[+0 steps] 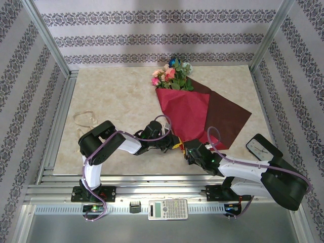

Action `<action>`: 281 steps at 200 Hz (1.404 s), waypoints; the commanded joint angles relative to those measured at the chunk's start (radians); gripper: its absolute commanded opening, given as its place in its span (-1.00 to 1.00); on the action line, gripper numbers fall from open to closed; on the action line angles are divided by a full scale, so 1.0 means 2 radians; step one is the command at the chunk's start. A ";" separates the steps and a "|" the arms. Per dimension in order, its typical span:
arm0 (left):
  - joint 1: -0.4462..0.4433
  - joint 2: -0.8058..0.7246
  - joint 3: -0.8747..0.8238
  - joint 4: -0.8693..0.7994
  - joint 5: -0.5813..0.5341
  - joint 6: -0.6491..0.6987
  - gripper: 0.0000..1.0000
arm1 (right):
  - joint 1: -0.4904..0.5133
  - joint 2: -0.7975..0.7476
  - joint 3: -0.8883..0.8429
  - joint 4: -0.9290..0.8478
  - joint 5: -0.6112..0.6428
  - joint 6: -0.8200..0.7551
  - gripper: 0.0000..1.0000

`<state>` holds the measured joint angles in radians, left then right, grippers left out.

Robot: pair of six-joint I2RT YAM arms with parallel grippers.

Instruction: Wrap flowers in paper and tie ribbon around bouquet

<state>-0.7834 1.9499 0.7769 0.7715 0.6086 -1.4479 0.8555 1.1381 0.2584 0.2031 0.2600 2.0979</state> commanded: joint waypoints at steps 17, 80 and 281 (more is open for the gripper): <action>0.005 0.007 0.010 0.030 0.006 -0.004 -1.00 | 0.005 -0.001 0.000 -0.004 0.022 0.098 -0.83; 0.022 0.012 0.017 0.010 0.003 0.008 -0.34 | 0.007 -0.031 0.005 -0.043 0.019 0.092 -1.00; 0.086 0.064 0.105 -0.064 0.028 0.079 -0.82 | 0.007 -0.043 0.000 -0.062 0.005 0.090 -1.00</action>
<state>-0.6357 2.0453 0.9428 0.6739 0.6701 -1.3369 0.8558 1.0500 0.2592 0.1127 0.2710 2.0960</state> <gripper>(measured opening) 0.171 0.056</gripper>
